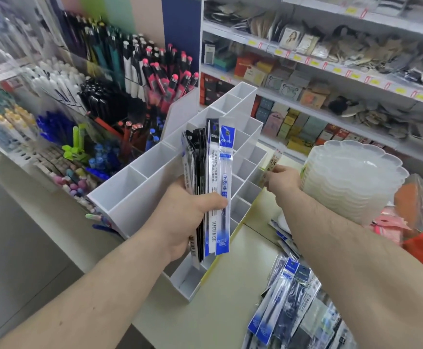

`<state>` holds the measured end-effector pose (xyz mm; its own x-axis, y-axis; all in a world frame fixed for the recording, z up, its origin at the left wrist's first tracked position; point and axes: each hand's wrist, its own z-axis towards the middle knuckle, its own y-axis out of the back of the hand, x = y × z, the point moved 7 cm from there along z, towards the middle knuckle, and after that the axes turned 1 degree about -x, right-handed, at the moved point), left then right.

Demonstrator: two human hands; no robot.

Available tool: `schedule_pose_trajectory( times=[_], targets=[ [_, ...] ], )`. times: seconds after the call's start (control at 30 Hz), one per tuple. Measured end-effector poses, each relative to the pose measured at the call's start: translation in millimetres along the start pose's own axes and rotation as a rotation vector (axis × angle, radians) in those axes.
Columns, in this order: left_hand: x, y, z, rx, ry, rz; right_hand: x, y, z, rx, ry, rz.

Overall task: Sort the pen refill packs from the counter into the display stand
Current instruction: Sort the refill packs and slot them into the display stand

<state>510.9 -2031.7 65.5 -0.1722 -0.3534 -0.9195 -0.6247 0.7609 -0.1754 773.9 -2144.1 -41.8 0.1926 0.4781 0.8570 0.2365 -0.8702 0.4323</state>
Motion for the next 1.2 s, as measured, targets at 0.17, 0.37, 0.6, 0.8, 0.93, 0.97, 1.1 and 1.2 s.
schedule_pose_trajectory(
  times=[0.17,0.37,0.6,0.8,0.93,0.97,1.1,1.2],
  targets=[
    [0.0,-5.4,-4.9,0.046,0.003,-0.039,4.5,23.6,-24.1,-0.065,0.007,0.063],
    [16.2,-36.9,-17.8,0.291,0.092,-0.115,57.2,71.2,-181.4,0.081,0.284,0.233],
    [44.2,-77.0,-29.6,0.556,0.180,-0.161,36.1,80.0,-233.3,0.209,0.265,0.079],
    [54.0,-88.5,-36.1,0.632,0.282,-0.265,26.5,100.6,-240.7,0.154,0.233,0.293],
    [58.3,-83.9,-37.5,0.602,0.262,-0.168,16.1,111.8,-237.8,0.084,0.108,0.503],
    [59.2,-82.4,-37.1,0.587,0.249,-0.132,15.7,111.9,-237.9,0.088,0.100,0.512],
    [58.4,-77.1,-34.3,0.508,0.188,-0.010,15.8,102.4,-239.6,0.130,0.078,0.475],
    [53.5,-73.3,-33.8,0.453,0.142,0.037,18.3,93.1,-240.0,0.168,0.126,0.402]
  ],
)
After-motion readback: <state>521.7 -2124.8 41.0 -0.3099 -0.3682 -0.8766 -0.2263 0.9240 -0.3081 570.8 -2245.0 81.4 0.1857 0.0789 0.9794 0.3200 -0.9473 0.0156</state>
